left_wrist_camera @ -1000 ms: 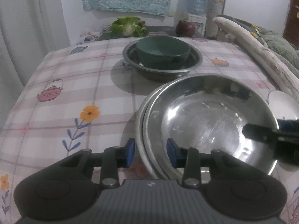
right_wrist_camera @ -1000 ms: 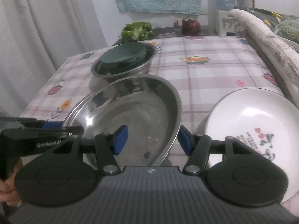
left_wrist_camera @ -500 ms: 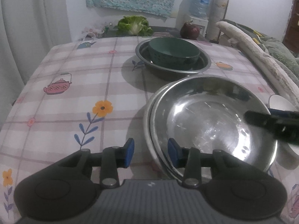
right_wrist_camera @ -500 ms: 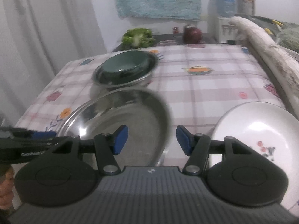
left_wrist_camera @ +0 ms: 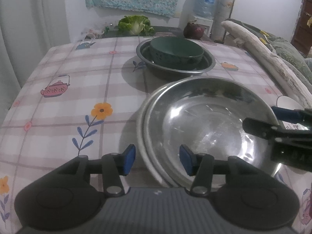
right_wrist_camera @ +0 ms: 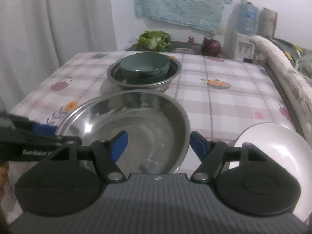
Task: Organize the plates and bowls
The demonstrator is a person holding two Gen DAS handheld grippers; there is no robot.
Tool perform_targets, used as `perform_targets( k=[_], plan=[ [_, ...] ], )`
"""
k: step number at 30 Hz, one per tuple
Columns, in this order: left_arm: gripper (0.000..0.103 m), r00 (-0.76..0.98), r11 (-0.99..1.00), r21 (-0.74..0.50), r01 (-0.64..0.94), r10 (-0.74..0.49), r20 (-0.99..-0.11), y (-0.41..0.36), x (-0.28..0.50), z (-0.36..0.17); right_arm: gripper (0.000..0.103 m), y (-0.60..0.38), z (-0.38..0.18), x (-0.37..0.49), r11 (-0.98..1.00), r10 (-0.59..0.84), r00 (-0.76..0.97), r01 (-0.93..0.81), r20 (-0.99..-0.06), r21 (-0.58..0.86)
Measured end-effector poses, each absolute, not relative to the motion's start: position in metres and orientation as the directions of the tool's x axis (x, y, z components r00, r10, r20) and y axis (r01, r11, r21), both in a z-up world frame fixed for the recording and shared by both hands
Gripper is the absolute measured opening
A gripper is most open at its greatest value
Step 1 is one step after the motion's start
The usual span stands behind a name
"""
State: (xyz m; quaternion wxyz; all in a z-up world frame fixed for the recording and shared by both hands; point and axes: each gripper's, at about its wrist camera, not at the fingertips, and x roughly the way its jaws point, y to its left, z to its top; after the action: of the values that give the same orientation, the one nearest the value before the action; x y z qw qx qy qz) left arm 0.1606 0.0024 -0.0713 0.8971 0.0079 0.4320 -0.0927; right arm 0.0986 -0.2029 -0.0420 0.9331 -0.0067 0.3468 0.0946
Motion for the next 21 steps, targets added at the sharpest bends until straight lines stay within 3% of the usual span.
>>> perform_targets(
  k=[7,13,20,21],
  plan=[
    [0.051,0.614,0.982,-0.064,0.180,-0.163,-0.773,0.002,0.158,-0.070,0.070,-0.225,-0.034,0.101,0.986,0.159,0.783,-0.098,-0.601,0.133],
    [0.052,0.614,0.982,-0.062,0.179,-0.161,-0.773,0.000,0.159,-0.070,0.073,-0.205,-0.040,0.096,0.980,0.194,0.757,-0.175,-0.624,0.093],
    [0.053,0.613,0.982,-0.062,0.179,-0.161,-0.773,0.000,0.159,-0.070,0.071,-0.220,-0.036,0.096,0.976,0.210,0.776,-0.134,-0.594,0.169],
    [0.054,0.613,0.982,-0.061,0.177,-0.158,-0.774,-0.001,0.159,-0.070,0.075,-0.217,-0.036,0.096,0.971,0.237,0.765,-0.159,-0.598,0.181]
  ],
)
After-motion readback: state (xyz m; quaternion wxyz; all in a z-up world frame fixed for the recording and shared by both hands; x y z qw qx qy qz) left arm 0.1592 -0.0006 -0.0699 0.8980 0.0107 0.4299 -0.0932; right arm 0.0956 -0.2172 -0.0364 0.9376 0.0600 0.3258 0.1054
